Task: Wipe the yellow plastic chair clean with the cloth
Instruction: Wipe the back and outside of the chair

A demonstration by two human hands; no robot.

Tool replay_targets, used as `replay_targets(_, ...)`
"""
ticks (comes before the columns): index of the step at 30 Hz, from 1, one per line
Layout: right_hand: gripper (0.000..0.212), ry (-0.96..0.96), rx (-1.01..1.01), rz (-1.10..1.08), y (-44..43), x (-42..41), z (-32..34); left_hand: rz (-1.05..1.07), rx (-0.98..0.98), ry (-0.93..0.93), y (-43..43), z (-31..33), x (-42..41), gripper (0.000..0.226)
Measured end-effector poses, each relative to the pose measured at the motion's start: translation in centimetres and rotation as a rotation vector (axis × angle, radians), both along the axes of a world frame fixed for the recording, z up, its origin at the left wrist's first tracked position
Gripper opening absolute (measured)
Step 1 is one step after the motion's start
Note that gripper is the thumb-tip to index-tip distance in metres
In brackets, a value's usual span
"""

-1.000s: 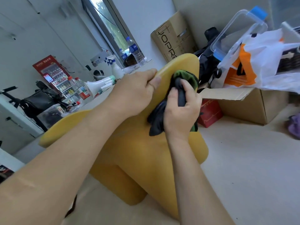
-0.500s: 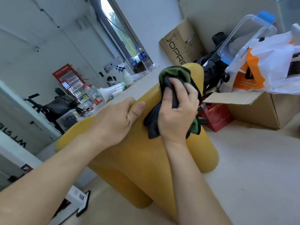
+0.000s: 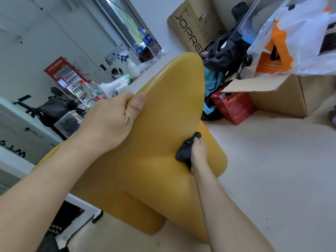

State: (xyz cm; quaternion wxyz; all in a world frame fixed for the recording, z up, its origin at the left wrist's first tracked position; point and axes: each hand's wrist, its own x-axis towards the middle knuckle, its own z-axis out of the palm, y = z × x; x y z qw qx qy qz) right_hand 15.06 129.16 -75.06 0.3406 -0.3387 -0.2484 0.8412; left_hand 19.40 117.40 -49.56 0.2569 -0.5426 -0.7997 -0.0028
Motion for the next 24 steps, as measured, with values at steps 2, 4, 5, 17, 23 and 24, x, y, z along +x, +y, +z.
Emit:
replay_targets(2,0.048,-0.026,0.047,-0.094,0.1,0.0,0.7,-0.011,0.006,0.004,0.0,0.0,-0.3,0.053)
replay_targets(4,0.046,-0.051,0.087,-0.148,0.3,-0.2,0.6,-0.019,0.020,0.003,-0.3,-0.2,-0.3,0.052)
replay_targets(5,0.045,-0.026,0.083,-0.156,0.8,-0.5,0.4,-0.023,0.028,-0.003,-0.4,-0.3,-0.3,0.054)
replay_targets(17,0.045,0.089,-0.044,-0.075,3.5,-2.3,-1.3,-0.015,0.032,0.043,2.9,-0.6,-0.9,0.056)
replay_targets(23,0.027,-0.183,0.189,-0.438,-0.3,1.4,4.9,-0.012,0.020,0.046,4.4,-0.7,-0.8,0.057)
replay_targets(24,0.031,-0.179,0.229,-0.551,-1.7,2.0,7.0,0.004,0.022,0.051,4.8,-0.8,-0.8,0.056)
